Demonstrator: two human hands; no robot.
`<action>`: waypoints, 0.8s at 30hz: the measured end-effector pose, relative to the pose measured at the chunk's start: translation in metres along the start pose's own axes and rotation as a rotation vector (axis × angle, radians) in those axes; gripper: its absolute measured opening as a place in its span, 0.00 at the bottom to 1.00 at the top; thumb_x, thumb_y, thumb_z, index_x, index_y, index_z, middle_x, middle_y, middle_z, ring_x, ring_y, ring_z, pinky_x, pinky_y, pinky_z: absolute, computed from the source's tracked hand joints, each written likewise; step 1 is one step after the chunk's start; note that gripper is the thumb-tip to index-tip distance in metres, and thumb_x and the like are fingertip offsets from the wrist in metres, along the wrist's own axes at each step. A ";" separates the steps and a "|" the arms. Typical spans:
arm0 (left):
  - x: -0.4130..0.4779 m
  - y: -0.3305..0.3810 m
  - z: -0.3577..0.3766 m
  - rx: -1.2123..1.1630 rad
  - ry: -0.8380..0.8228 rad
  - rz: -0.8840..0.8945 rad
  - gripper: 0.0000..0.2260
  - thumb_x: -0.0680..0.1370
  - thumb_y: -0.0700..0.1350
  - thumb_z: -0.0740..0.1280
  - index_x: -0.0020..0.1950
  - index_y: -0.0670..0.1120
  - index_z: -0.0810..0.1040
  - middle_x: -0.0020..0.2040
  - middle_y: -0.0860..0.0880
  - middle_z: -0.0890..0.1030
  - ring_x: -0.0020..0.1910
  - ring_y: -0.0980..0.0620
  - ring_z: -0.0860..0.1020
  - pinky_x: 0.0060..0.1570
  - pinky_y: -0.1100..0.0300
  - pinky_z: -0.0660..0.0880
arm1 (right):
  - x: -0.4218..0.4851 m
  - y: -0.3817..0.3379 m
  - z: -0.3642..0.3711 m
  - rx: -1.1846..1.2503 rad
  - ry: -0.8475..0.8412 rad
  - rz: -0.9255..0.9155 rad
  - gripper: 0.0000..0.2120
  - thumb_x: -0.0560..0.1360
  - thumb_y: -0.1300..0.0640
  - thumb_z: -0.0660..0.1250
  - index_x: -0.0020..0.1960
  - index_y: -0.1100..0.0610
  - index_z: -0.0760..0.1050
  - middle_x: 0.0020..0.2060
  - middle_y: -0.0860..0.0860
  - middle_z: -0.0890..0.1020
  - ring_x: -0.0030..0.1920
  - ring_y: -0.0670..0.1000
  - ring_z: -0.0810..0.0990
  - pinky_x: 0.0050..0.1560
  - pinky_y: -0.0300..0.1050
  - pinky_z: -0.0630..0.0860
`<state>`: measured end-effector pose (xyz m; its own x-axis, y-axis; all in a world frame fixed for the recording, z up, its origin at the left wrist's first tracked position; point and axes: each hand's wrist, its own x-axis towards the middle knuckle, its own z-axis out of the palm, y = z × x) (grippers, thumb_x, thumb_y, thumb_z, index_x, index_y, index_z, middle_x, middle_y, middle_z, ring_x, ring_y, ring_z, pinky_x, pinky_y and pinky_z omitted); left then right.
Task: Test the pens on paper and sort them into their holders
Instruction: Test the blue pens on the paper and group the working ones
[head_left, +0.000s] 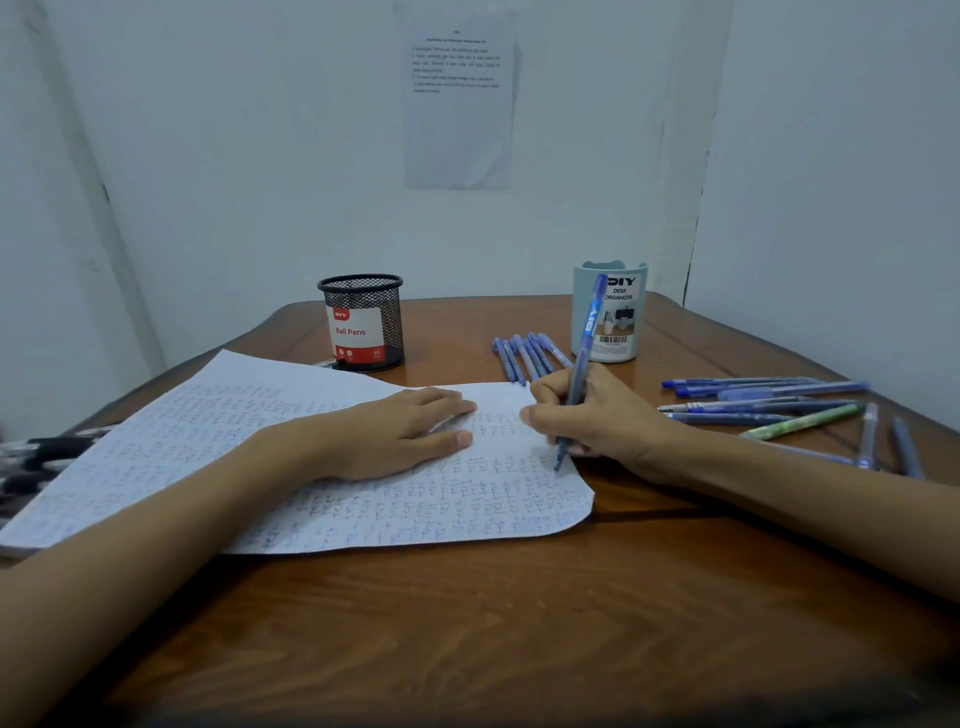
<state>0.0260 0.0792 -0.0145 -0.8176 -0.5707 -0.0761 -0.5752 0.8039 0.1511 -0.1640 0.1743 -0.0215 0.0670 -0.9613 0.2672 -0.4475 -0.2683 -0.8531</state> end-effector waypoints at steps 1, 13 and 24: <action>0.000 0.000 0.000 0.000 -0.001 -0.002 0.24 0.80 0.58 0.50 0.76 0.55 0.54 0.76 0.56 0.54 0.73 0.58 0.54 0.64 0.67 0.50 | 0.000 0.000 0.000 -0.010 -0.006 0.004 0.19 0.75 0.68 0.64 0.28 0.60 0.63 0.21 0.51 0.66 0.21 0.42 0.65 0.24 0.31 0.65; 0.000 -0.001 0.001 0.000 0.003 0.002 0.24 0.80 0.58 0.50 0.76 0.55 0.54 0.76 0.56 0.55 0.73 0.57 0.55 0.65 0.66 0.50 | 0.002 0.001 0.001 -0.044 -0.010 -0.007 0.19 0.75 0.69 0.63 0.28 0.59 0.62 0.18 0.44 0.65 0.21 0.40 0.66 0.26 0.29 0.66; 0.001 -0.002 0.001 0.004 0.005 0.000 0.25 0.80 0.59 0.50 0.76 0.55 0.54 0.76 0.56 0.55 0.73 0.57 0.55 0.66 0.64 0.51 | 0.001 0.000 0.002 -0.098 0.026 -0.067 0.16 0.75 0.67 0.64 0.29 0.61 0.66 0.21 0.48 0.66 0.23 0.41 0.66 0.29 0.29 0.67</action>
<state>0.0265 0.0774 -0.0158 -0.8177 -0.5712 -0.0709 -0.5749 0.8049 0.1471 -0.1619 0.1732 -0.0219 0.0770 -0.9393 0.3343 -0.5278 -0.3228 -0.7856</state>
